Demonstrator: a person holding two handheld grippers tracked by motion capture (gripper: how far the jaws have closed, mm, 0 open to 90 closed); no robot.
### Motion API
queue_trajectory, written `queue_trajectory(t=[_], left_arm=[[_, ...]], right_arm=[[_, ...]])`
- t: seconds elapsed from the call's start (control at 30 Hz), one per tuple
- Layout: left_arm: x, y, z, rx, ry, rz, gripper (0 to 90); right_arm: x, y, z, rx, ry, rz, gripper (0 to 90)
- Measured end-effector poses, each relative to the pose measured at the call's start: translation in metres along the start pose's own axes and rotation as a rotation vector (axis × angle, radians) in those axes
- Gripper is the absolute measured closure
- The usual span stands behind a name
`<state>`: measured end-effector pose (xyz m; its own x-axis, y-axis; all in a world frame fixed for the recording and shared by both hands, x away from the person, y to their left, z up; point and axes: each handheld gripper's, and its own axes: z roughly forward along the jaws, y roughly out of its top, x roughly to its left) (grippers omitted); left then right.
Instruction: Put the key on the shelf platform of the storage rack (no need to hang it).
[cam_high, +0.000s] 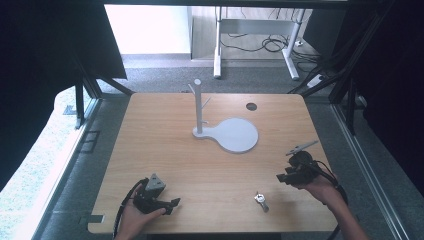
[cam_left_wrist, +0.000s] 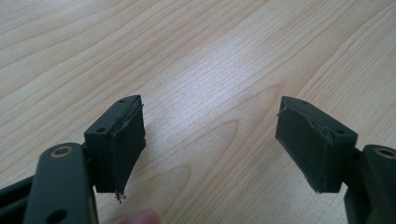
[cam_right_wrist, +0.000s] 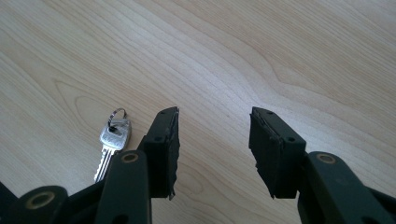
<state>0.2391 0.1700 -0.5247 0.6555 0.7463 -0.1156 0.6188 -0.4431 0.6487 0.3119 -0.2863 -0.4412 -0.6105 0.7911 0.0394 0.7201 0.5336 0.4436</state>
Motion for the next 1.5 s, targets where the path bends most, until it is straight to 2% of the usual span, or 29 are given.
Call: queue_trajectory(t=[0.23, 0.73, 1.5], left_arm=[[-0.001, 0.000, 0.001, 0.004, -0.005, 0.000, 24.3], [0.000, -0.001, 0.001, 0.003, -0.016, 0.000, 24.2], [0.002, -0.002, 0.001, 0.005, -0.012, -0.005, 24.2]], right_arm=[[0.004, 0.008, 0.002, 0.029, 0.008, -0.013, 54.1], [0.027, 0.021, 0.011, 0.097, 0.038, -0.065, 56.8], [0.050, 0.024, 0.036, 0.178, 0.103, -0.101, 61.2]])
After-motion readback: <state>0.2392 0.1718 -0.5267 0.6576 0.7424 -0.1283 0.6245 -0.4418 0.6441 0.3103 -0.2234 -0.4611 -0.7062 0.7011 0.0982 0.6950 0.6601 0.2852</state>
